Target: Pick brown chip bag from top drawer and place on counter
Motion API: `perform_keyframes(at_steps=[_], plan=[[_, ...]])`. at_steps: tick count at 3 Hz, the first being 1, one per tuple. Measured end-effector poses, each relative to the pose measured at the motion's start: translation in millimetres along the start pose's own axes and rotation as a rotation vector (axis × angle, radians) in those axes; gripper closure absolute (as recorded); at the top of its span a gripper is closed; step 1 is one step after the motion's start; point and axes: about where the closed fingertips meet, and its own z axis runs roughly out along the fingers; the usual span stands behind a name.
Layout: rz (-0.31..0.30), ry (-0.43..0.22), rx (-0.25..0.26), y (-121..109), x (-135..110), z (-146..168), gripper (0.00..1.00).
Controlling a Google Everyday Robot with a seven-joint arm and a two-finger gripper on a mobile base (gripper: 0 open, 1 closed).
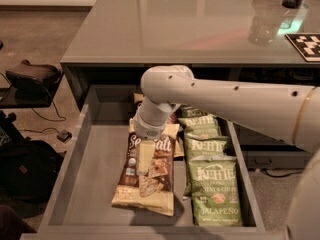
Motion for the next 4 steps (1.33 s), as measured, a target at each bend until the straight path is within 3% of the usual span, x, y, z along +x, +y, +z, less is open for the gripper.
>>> perform_keyframes(at_steps=[1,3,4], plan=[[-0.009,0.015,-0.019,-5,-3,25,0.00],[0.174,-0.037,0.020,-1,43,44,0.00],[0.178,-0.039,0.024,-1,45,43,0.19]])
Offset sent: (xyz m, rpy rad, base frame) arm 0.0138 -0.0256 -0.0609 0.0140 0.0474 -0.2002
